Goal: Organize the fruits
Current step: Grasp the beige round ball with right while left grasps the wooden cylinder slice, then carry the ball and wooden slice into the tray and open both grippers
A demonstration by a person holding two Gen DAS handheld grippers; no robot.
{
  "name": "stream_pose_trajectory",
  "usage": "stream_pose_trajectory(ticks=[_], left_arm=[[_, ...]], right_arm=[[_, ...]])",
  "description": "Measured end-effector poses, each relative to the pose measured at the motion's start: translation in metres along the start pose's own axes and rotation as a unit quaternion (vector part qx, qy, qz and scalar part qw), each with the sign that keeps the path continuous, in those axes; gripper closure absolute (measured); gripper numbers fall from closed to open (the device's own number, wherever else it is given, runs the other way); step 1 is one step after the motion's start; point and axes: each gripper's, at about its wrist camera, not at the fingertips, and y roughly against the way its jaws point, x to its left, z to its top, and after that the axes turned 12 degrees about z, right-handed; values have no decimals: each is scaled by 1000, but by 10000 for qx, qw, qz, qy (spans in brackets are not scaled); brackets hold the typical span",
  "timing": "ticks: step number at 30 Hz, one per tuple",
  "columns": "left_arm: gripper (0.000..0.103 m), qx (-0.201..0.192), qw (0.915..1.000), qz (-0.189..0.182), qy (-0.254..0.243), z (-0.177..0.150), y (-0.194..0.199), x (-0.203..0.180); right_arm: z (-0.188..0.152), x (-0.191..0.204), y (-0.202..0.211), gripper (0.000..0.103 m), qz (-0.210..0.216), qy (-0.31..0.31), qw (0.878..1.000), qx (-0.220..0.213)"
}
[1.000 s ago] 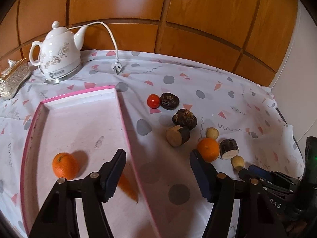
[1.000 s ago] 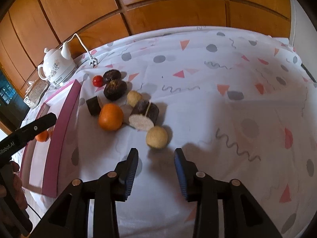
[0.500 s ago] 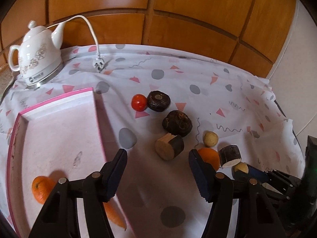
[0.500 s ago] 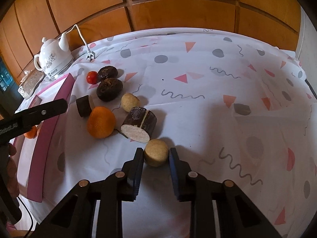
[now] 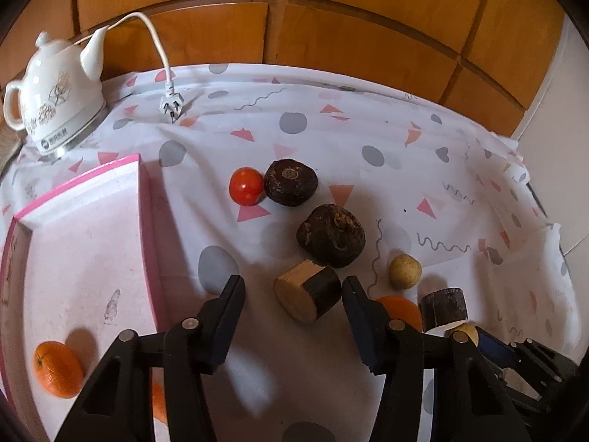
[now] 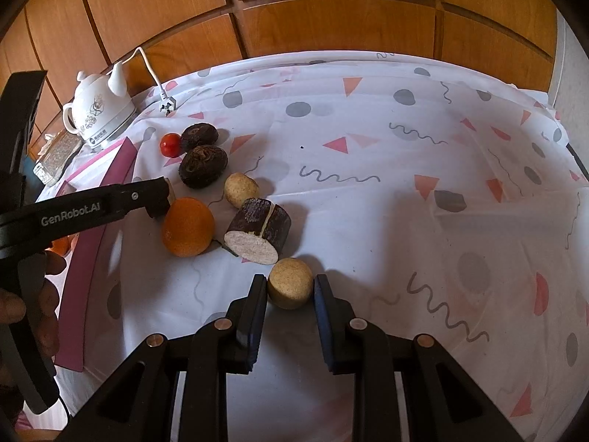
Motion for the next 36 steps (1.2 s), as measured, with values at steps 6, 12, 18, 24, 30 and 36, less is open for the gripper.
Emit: stream_pose_trajectory(ticks=[6, 12, 18, 24, 30, 36], left_arm=[[51, 152, 9997, 101, -161, 1, -7, -6], [63, 86, 9998, -132, -148, 0, -6, -5], [63, -227, 9993, -278, 59, -8, 19, 2], [63, -556, 9981, -88, 254, -26, 51, 16], [63, -865, 9946, 186, 546, -41, 81, 44], [63, -980, 9903, 430, 887, -55, 98, 77]], right_arm=[[1, 0, -1, 77, -19, 3, 10000, -4], [-1, 3, 1, 77, -13, 85, 10000, -18], [-6, 12, 9, 78, 70, 244, 9996, -81], [-11, 26, 15, 77, 286, 464, 9985, -103], [-7, 46, 17, 78, 531, 750, 9957, -106], [1, 80, 18, 78, 977, 1188, 9881, -83]])
